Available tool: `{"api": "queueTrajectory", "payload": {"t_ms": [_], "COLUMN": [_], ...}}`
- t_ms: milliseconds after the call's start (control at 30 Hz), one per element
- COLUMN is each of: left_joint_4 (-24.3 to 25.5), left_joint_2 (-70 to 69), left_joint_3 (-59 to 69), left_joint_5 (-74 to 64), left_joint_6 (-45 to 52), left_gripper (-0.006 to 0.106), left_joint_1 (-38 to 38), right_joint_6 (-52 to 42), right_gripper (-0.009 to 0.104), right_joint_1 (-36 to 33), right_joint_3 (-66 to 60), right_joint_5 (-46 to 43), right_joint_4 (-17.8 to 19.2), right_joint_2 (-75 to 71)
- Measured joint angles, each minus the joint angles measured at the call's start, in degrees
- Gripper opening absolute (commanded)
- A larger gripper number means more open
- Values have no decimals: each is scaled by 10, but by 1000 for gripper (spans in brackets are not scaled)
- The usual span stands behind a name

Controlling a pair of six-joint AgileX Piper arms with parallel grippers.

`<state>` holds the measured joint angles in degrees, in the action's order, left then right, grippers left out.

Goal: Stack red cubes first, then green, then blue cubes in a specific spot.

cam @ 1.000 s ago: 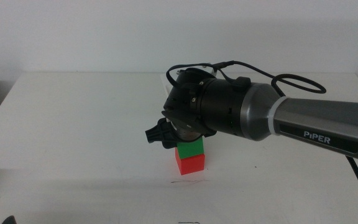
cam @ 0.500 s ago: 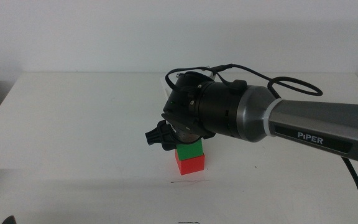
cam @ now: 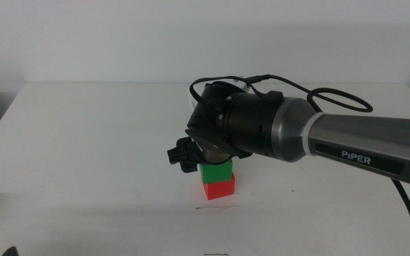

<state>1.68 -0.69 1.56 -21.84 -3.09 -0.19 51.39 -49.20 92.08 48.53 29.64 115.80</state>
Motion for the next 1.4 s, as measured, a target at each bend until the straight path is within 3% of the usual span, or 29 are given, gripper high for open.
{"api": "queueTrajectory", "payload": {"t_ms": [133, 400, 633, 900, 1100, 1400], "left_joint_4": [0, 0, 0, 0, 0, 0], "left_joint_2": [0, 0, 0, 0, 0, 0], "left_joint_3": [0, 0, 0, 0, 0, 0], "left_joint_5": [0, 0, 0, 0, 0, 0], "left_joint_6": [0, 0, 0, 0, 0, 0], "left_gripper": [92, 92, 92, 92, 92, 92], "left_joint_1": [0, 0, 0, 0, 0, 0], "right_joint_6": [0, -51, -229, -440, -477, -478], "right_gripper": [86, 86, 86, 86, 86, 86], "right_joint_1": [0, 0, 23, 72, 84, 84], "right_joint_3": [0, -3, -28, -239, -325, -354], "right_joint_5": [2, 42, 93, 8, -43, -50], "right_joint_4": [0, -39, -128, -235, -242, -239], "right_joint_2": [0, -94, -263, -535, -709, -757]}}
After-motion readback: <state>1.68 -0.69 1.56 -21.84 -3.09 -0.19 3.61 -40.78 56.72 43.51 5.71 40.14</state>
